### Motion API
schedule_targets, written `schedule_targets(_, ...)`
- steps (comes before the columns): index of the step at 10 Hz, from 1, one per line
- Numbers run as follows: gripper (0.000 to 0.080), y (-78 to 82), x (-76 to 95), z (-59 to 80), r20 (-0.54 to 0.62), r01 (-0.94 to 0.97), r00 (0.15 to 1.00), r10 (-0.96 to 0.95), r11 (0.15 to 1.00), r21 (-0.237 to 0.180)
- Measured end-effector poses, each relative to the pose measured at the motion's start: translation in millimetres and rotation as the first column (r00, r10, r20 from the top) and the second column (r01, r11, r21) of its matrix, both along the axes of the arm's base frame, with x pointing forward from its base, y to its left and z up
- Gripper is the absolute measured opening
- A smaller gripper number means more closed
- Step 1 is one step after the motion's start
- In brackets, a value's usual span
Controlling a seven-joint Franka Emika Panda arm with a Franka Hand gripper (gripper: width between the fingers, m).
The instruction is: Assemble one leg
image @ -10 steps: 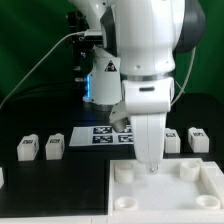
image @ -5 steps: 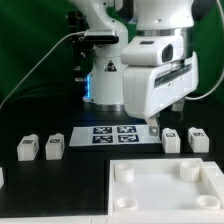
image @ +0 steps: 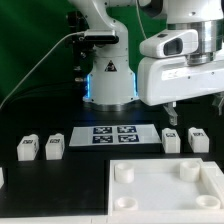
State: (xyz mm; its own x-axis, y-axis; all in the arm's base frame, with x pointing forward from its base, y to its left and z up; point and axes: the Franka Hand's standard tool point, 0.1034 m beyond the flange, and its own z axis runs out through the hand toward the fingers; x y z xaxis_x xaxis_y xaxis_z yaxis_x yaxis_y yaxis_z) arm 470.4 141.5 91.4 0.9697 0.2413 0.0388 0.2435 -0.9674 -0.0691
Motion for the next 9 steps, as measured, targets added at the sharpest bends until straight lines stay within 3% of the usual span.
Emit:
schedule_targets(4, 0.0649, 7.9, -4.7, -3.2, -0.042, 0.289, 0.957, -0.288, 0.957, 0.018)
schedule_targets(6, 0.0649, 35.1, -22.5, -11.2, -0.063, 0.29, 0.956, -0.288, 0.957, 0.013)
schedule_targets(7, 0.0649, 36.7, -30.4, -14.4, -0.092, 0.279, 0.956, -0.278, 0.96, -0.004)
schedule_targets(9, 0.0649, 30.0, -39.3, -26.6, -0.264, 0.24, 0.932, -0.25, 0.968, -0.071)
